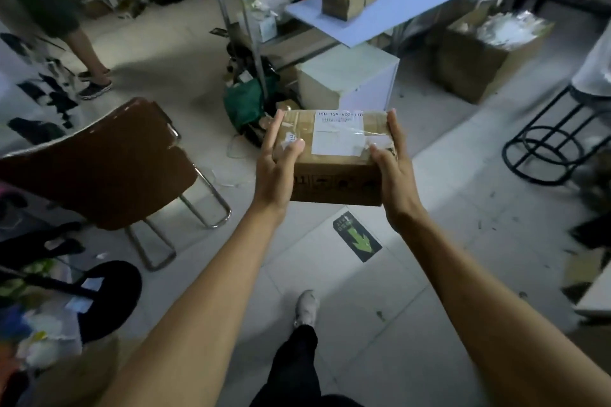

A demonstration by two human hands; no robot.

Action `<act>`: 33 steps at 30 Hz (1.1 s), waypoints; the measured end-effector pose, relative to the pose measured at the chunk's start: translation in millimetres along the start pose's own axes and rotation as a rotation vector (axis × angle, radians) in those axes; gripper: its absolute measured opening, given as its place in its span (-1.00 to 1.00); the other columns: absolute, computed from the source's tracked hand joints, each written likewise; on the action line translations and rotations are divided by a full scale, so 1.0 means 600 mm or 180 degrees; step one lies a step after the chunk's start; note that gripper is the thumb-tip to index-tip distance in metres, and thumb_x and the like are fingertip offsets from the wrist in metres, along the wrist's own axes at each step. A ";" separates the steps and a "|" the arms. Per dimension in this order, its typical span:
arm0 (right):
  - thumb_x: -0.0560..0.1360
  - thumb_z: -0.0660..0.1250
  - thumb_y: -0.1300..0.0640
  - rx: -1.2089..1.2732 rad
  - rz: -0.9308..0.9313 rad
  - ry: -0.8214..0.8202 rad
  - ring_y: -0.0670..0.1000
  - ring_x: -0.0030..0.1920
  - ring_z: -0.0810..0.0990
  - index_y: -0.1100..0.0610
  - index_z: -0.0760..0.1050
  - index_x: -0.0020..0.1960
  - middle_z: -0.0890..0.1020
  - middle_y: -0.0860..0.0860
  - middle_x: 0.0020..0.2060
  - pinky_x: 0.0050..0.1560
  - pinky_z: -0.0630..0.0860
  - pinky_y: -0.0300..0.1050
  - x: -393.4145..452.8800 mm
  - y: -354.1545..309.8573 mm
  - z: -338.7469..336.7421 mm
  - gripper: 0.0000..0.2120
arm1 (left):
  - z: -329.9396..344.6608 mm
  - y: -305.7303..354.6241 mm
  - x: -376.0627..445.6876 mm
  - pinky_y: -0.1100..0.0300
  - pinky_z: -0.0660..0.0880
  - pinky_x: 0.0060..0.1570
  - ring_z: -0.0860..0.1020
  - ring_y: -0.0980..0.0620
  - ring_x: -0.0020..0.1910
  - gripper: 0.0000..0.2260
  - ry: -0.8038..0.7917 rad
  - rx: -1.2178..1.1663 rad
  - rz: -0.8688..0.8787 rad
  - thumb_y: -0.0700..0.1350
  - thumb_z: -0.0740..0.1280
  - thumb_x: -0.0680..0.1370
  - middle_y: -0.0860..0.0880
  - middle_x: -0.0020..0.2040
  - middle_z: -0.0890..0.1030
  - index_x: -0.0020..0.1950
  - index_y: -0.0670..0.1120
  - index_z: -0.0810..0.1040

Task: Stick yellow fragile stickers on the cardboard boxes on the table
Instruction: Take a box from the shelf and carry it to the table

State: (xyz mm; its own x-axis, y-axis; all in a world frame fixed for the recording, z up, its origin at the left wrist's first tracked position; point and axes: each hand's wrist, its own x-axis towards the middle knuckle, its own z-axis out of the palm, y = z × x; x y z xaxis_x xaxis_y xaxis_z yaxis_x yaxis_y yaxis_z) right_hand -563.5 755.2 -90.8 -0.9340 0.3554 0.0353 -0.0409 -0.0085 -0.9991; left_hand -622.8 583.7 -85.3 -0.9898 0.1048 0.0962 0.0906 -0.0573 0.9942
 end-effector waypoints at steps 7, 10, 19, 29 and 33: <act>0.45 0.26 -0.17 -0.0049 0.0162 0.0368 -0.02 0.32 0.53 -0.61 0.16 0.33 0.47 -0.14 0.40 0.36 0.47 0.16 0.151 0.025 -0.004 -0.44 | 0.043 -0.052 0.192 0.25 0.50 0.23 0.49 0.26 0.30 -0.45 -0.0536 0.0035 -0.0087 0.12 0.35 0.44 0.09 0.45 0.42 0.42 0.38 0.36; 0.45 0.28 -0.21 -0.0111 0.0202 0.0433 -0.01 0.37 0.49 -0.62 0.13 0.35 0.42 -0.11 0.45 0.40 0.43 0.18 0.208 0.035 -0.006 -0.42 | 0.060 -0.068 0.262 0.18 0.49 0.30 0.50 0.20 0.33 -0.45 -0.0696 -0.0005 -0.0116 0.09 0.35 0.45 0.10 0.47 0.43 0.43 0.36 0.35; 0.45 0.27 -0.26 -0.0353 0.0492 0.0781 -0.15 0.35 0.47 -0.56 0.02 0.44 0.41 -0.49 0.27 0.45 0.37 0.12 0.357 0.074 -0.083 -0.34 | 0.179 -0.129 0.422 0.05 0.47 0.35 0.53 0.12 0.33 -0.35 -0.1160 -0.0069 -0.0541 0.07 0.38 0.46 0.08 0.42 0.50 0.53 0.25 0.26; 0.43 0.34 -0.35 -0.0150 0.0653 0.0859 -0.48 0.21 0.45 -0.55 -0.05 0.45 0.44 -0.59 0.18 0.24 0.41 -0.26 0.571 0.117 -0.284 -0.24 | 0.438 -0.193 0.603 0.13 0.53 0.25 0.56 0.09 0.29 -0.42 -0.1470 0.0044 -0.0694 0.03 0.36 0.50 0.09 0.35 0.58 0.49 0.31 0.30; 0.45 0.33 -0.31 -0.0169 0.0712 0.0847 -0.49 0.20 0.44 -0.53 -0.07 0.46 0.42 -0.60 0.17 0.24 0.40 -0.25 0.662 0.116 -0.364 -0.25 | 0.536 -0.201 0.671 0.18 0.56 0.17 0.58 0.15 0.25 -0.46 -0.1449 0.0169 -0.0725 0.05 0.37 0.49 0.16 0.31 0.59 0.41 0.42 0.33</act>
State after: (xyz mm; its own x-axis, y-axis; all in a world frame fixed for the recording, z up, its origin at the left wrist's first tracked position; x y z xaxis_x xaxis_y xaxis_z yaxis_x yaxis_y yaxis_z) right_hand -859.9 1099.8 -151.1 -0.7923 0.5815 -0.1848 0.1794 -0.0675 -0.9815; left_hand -997.1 951.9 -151.0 -0.8380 0.5314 -0.1240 -0.1046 0.0666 0.9923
